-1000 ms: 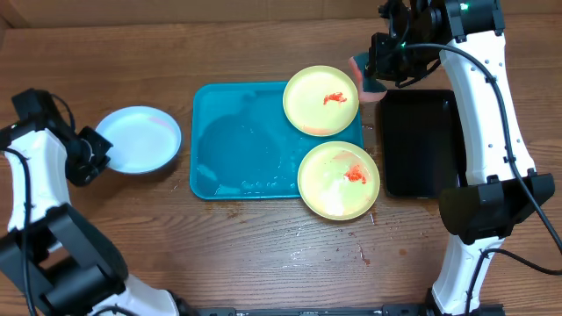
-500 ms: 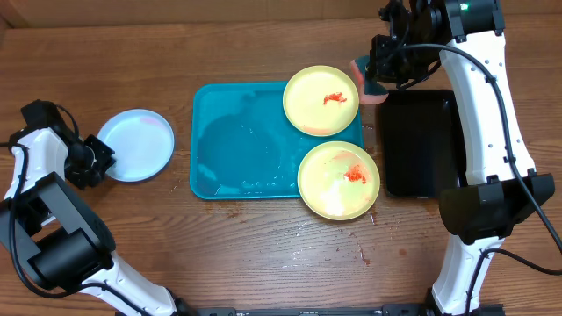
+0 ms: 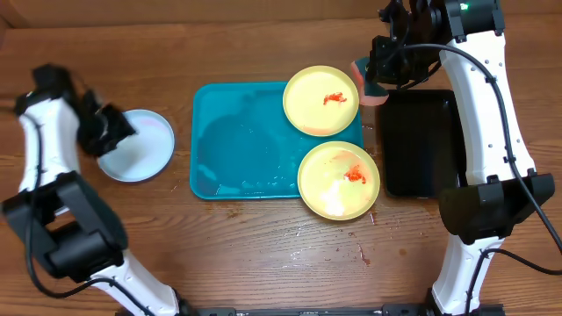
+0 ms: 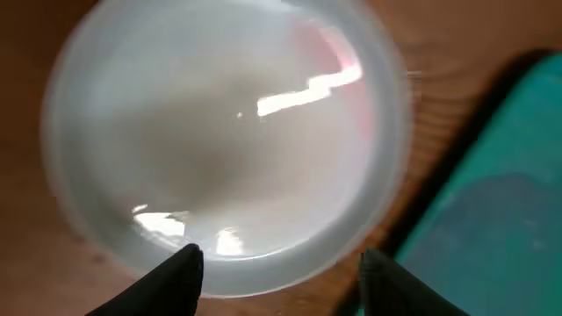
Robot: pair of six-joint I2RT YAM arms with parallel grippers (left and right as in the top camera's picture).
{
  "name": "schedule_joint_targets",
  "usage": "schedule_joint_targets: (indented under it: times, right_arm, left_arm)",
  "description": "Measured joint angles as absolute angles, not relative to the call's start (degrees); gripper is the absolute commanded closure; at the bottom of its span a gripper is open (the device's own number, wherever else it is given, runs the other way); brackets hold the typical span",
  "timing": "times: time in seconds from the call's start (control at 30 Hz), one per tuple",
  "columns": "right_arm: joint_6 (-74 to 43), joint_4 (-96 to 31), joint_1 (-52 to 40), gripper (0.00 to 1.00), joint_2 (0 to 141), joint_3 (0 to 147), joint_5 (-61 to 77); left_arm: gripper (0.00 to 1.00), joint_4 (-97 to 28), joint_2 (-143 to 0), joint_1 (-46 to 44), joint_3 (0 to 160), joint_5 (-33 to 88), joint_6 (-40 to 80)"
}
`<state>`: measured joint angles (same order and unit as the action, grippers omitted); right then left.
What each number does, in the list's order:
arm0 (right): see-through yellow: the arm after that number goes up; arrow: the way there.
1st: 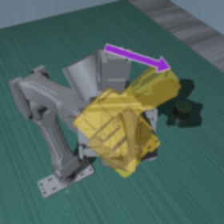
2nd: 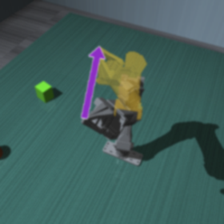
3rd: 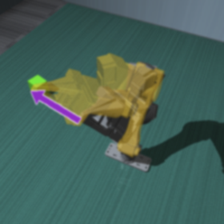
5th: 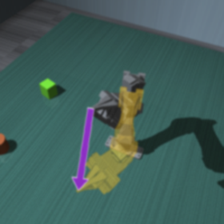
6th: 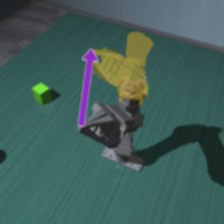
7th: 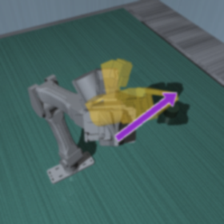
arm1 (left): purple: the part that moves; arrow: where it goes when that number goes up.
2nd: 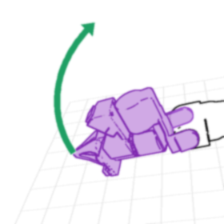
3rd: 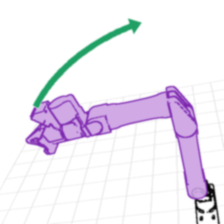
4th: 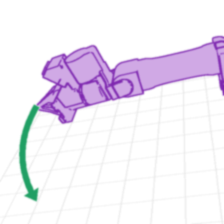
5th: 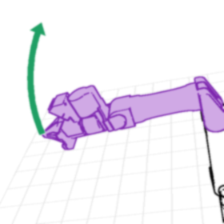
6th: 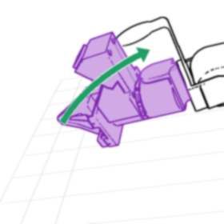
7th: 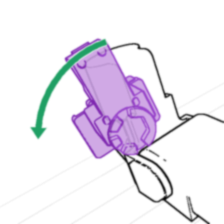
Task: Clean dirty plates on tray and stack at the side
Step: 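Move left gripper to the upper yellow plate and grip its rim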
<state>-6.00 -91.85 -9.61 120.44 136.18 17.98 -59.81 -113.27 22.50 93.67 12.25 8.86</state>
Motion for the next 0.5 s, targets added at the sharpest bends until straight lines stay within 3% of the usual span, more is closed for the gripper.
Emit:
schedule_joint_targets:
  times: [0.07,0.17,0.5]
  right_arm:
    - [-6.0,-92.1,-9.6,0.96,120.4,136.2,18.0]
    - [-6.0,-92.2,-9.5,0.96,120.4,136.2,18.0]
    - [-6.0,-92.2,-9.5,0.96,120.4,136.2,18.0]
  left_arm:
    - [0.28,-59.0,-113.3,17.5,95.3,12.8,8.3]
    - [0.25,-56.1,-113.3,9.6,95.9,13.5,8.2]
    - [0.28,-46.2,-115.5,-11.0,103.1,14.6,13.6]
